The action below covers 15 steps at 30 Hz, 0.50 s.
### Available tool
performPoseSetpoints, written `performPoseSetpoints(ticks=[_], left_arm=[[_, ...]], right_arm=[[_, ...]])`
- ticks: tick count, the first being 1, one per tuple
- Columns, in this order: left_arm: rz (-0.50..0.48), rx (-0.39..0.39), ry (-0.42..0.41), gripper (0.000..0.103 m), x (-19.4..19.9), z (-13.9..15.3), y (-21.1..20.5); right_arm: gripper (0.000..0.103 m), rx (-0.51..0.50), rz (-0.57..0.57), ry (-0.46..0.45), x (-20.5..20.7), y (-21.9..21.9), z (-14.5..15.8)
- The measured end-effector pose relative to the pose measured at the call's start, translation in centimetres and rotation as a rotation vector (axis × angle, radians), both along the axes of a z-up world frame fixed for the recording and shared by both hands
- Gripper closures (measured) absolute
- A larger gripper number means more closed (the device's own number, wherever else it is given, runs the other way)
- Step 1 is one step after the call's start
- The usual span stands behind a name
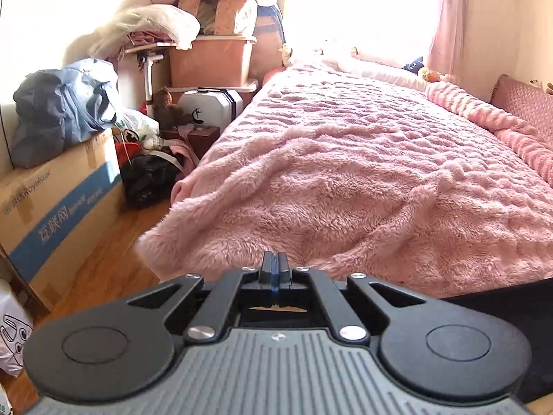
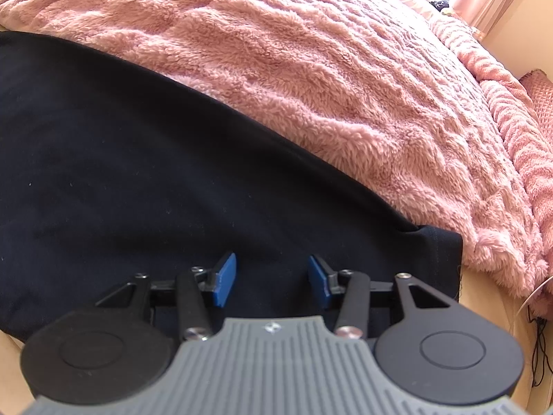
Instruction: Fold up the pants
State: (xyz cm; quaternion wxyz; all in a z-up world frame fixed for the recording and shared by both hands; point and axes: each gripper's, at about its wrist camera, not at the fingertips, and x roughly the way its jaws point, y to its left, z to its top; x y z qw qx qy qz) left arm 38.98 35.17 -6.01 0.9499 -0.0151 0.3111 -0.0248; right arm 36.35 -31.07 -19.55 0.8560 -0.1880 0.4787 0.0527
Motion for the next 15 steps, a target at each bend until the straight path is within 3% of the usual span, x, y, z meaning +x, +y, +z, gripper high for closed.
performPoseSetpoints(ticks=[2,4,7,10,12,13,14,15], left_arm=[[0.068,0.017,0.097,0.101,1.7,-1.2,0.9],[0.147,-0.009,0.219,0.089,4.0,-3.2,2.6],[0.260,-0.028,0.318,0.062,5.6,-5.3,4.5],[0.346,-0.052,0.366,0.054,6.1,-6.8,5.8],[0.395,-0.035,0.427,0.053,6.7,-8.0,6.1],[0.408,-0.027,0.445,0.060,6.6,-8.4,6.2],[0.403,-0.037,0.446,0.077,6.5,-8.5,6.2],[0.397,-0.054,0.424,0.087,6.0,-8.3,6.1]], right_arm=[[0.060,-0.001,0.002,-0.001,0.0,0.0,0.0],[0.060,-0.004,0.006,-0.004,0.0,0.2,0.0],[0.060,-0.005,0.001,-0.005,-0.2,0.3,0.0],[0.059,-0.008,0.003,-0.004,-0.1,0.4,-0.1],[0.059,-0.007,0.006,-0.004,-0.1,0.4,0.0],[0.059,-0.007,0.006,-0.003,0.0,0.4,0.0],[0.059,-0.007,0.005,-0.003,-0.1,0.4,0.0],[0.059,-0.006,0.006,-0.004,-0.1,0.4,-0.1]])
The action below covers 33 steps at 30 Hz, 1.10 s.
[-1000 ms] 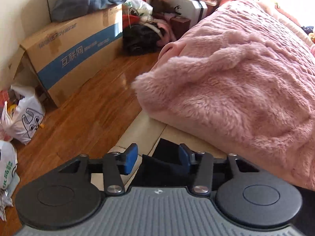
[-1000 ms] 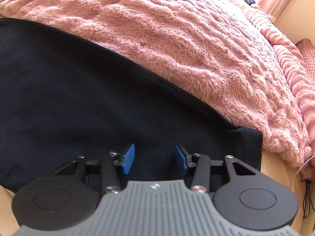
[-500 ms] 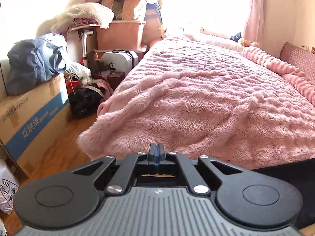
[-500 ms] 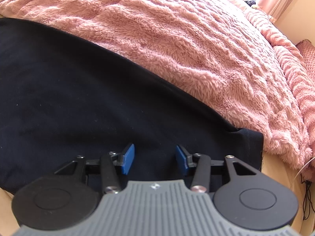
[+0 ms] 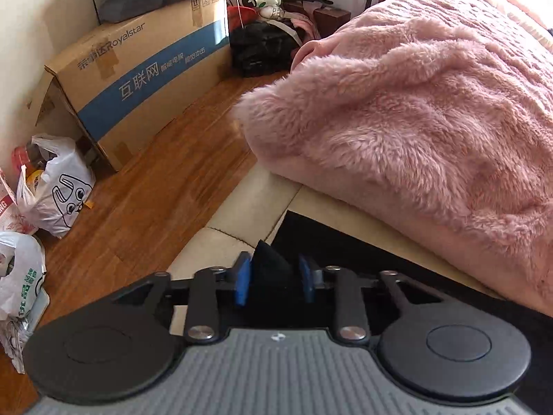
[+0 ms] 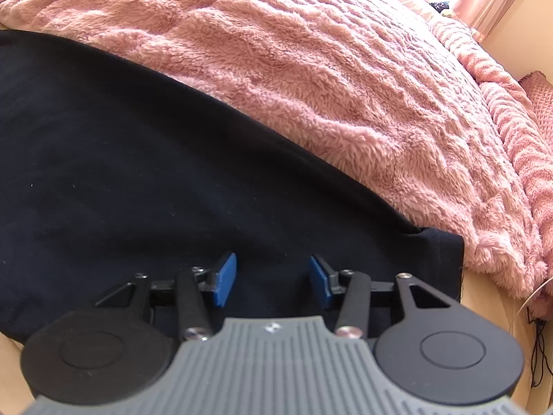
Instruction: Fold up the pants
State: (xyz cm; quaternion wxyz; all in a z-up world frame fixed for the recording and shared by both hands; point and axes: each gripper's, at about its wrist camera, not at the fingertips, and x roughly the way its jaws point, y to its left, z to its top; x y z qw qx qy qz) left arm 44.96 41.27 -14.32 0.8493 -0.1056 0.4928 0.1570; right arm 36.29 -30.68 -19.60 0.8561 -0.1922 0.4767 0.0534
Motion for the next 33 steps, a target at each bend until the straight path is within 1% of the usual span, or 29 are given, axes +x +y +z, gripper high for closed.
performPoseSetpoints(ticks=[1,2,5,6,8,9,11,12,13,16,18,19,21,23,24,25,27,28,29,30,32,33], left_arm=[[-0.016,-0.015,-0.031,0.097,-0.4,0.3,-0.1],[-0.041,-0.023,-0.067,0.098,-1.0,0.9,-0.4],[-0.163,0.013,-0.187,0.098,-3.2,2.8,-2.0],[-0.217,0.043,-0.234,0.098,-4.3,3.7,-2.9],[-0.316,0.143,-0.328,0.098,-6.5,5.4,-5.1],[-0.348,0.192,-0.349,0.098,-7.2,6.1,-6.2],[-0.388,0.264,-0.377,0.098,-8.4,6.8,-7.6],[-0.397,0.286,-0.387,0.098,-8.7,7.0,-8.0],[-0.402,0.300,-0.386,0.098,-8.8,7.0,-8.3],[-0.387,0.339,-0.326,0.097,-7.7,6.0,-8.3],[-0.347,0.330,-0.274,0.096,-6.4,4.9,-7.7],[-0.329,0.319,-0.270,0.095,-6.0,4.7,-7.1],[-0.303,0.339,-0.258,0.095,-4.8,4.0,-6.2],[-0.249,0.378,-0.211,0.095,-3.6,3.3,-5.2],[-0.217,0.379,-0.195,0.095,-3.1,3.2,-4.5],[-0.197,0.356,-0.197,0.095,-2.8,3.4,-4.0],[-0.157,0.283,-0.224,0.094,-2.6,4.0,-2.9],[-0.152,0.238,-0.239,0.093,-2.7,4.2,-2.5],[-0.159,0.192,-0.249,0.086,-2.8,4.4,-2.2],[-0.168,0.157,-0.248,0.082,-2.8,4.5,-2.1],[-0.188,0.110,-0.223,0.064,-2.3,4.1,-1.9],[-0.187,0.106,-0.202,0.060,-2.0,3.6,-1.9]], right_arm=[[0.059,0.002,-0.001,0.001,0.0,0.0,0.0],[0.059,0.007,-0.003,0.000,0.0,-0.1,0.0],[0.058,0.016,-0.005,-0.002,0.1,-0.2,0.0],[0.058,0.016,-0.005,-0.003,0.0,-0.2,0.0],[0.058,0.019,-0.007,-0.006,-0.1,-0.3,-0.1],[0.058,0.021,-0.010,-0.007,0.0,-0.3,-0.1],[0.057,0.023,-0.013,-0.008,-0.1,-0.3,-0.1],[0.057,0.023,-0.011,-0.008,-0.1,-0.3,-0.1],[0.057,0.023,-0.011,-0.008,-0.1,-0.3,-0.1],[0.057,0.023,-0.013,-0.010,-0.1,-0.3,-0.1],[0.057,0.023,-0.015,-0.011,-0.1,-0.3,-0.1],[0.057,0.022,-0.016,-0.012,-0.1,-0.3,-0.1],[0.057,0.022,-0.016,-0.011,-0.1,-0.2,-0.1],[0.057,0.020,-0.015,-0.010,-0.1,-0.2,-0.1],[0.057,0.018,-0.014,-0.010,-0.1,-0.2,0.0],[0.057,0.015,-0.012,-0.010,-0.1,-0.1,0.0],[0.057,0.017,-0.014,-0.010,0.0,-0.2,-0.1],[0.057,0.018,-0.013,-0.010,-0.1,-0.1,-0.1],[0.057,0.020,-0.013,-0.011,-0.1,-0.1,-0.1],[0.057,0.022,-0.013,-0.011,0.0,-0.1,-0.1],[0.057,0.023,-0.011,-0.012,0.0,-0.2,-0.1],[0.057,0.021,-0.010,-0.013,0.1,-0.1,-0.1]])
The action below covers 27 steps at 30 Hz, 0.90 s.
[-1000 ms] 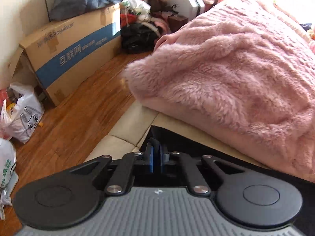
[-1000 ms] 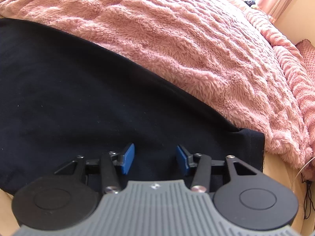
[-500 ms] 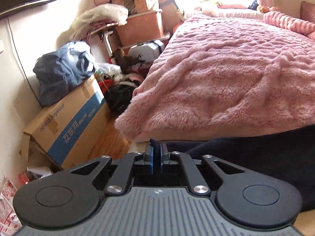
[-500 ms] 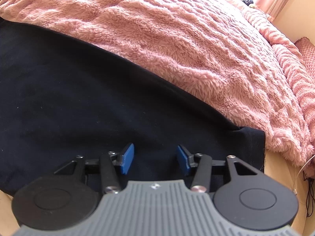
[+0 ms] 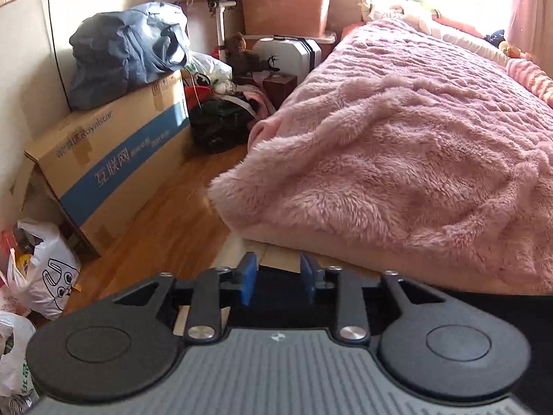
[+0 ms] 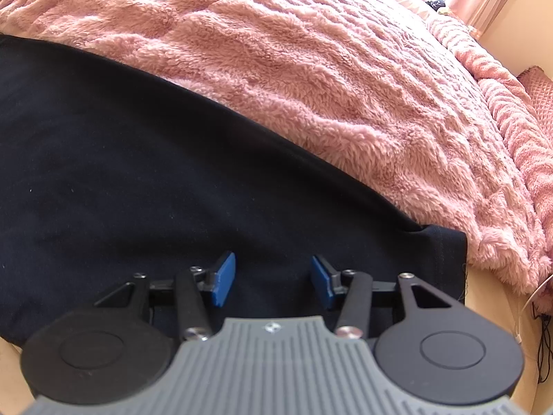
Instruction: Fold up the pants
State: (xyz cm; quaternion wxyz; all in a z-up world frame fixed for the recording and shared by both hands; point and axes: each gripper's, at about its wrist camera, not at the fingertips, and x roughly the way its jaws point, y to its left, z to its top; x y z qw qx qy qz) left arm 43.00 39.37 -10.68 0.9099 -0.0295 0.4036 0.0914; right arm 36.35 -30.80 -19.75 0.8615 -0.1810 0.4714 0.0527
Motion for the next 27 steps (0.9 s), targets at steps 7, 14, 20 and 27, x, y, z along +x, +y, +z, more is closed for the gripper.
performPoseSetpoints(ticks=[7,14,20,27], left_arm=[[-0.047,0.005,0.117,0.058,1.6,-3.7,-2.3],[0.152,0.099,0.103,0.058,2.3,-4.1,-2.4],[0.075,0.011,0.033,0.059,-1.7,-0.3,-3.7],[-0.063,0.056,0.077,0.058,-6.2,1.3,-7.5]], right_arm=[[0.057,0.007,-0.002,0.004,0.1,-0.1,0.0],[0.055,0.017,-0.024,0.010,0.2,-0.3,0.0],[0.056,0.054,-0.062,-0.041,-2.3,0.6,2.3],[0.057,0.194,-0.098,-0.034,-9.9,4.0,4.8]])
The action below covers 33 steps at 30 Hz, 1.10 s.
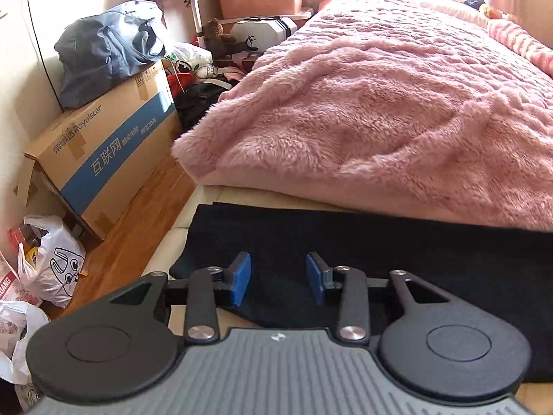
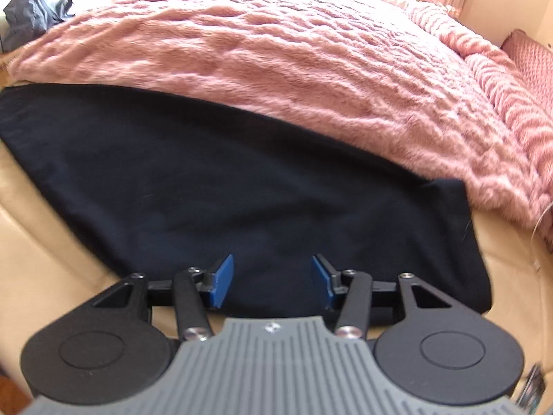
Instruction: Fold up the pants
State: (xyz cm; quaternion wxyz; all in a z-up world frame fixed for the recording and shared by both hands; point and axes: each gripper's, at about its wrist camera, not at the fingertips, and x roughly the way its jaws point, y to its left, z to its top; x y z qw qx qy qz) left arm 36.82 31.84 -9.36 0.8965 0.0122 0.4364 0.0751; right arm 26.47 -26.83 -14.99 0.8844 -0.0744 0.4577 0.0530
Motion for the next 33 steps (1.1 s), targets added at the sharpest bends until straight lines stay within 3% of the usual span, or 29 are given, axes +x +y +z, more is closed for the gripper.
performPoseSetpoints(ticks=[3,6,9,11,17,22,24,26,30,33], left_arm=[[-0.003,-0.020,0.018,0.058,-1.2,-0.1,-0.7],[-0.011,-0.035,0.035,0.058,-2.3,0.0,-1.4],[-0.024,-0.047,0.036,0.058,-3.5,0.6,-1.9],[-0.031,-0.046,0.038,0.058,-4.2,0.8,-2.1],[-0.031,-0.061,0.063,0.058,-5.4,0.8,-1.4],[0.097,-0.230,0.067,0.056,-5.9,-0.5,1.4],[0.166,-0.310,0.047,0.053,-6.4,-0.9,3.2],[0.257,-0.410,0.010,0.051,-7.0,-1.4,5.5],[0.479,-0.630,-0.090,0.046,-8.2,-3.0,10.1],[0.571,-0.745,-0.136,0.046,-8.2,-4.7,11.9]], right_arm=[[0.057,0.047,0.031,-0.008,-2.2,3.0,0.3],[0.064,0.002,0.122,-0.040,-2.6,6.7,0.2],[0.077,-0.080,0.189,0.000,-1.8,9.1,-1.1],[0.103,-0.151,0.188,0.021,-1.5,9.5,-2.1],[0.103,-0.168,0.222,0.028,-3.8,8.3,-1.2],[0.103,-0.143,0.227,0.076,-3.7,8.0,-3.7],[0.098,-0.161,0.254,0.087,-3.9,8.1,-3.8],[0.080,-0.127,0.260,0.100,-4.0,7.5,-3.2],[0.078,-0.010,0.209,0.053,-3.3,5.9,-0.7],[0.077,-0.006,0.163,0.020,-1.4,5.3,-0.1]])
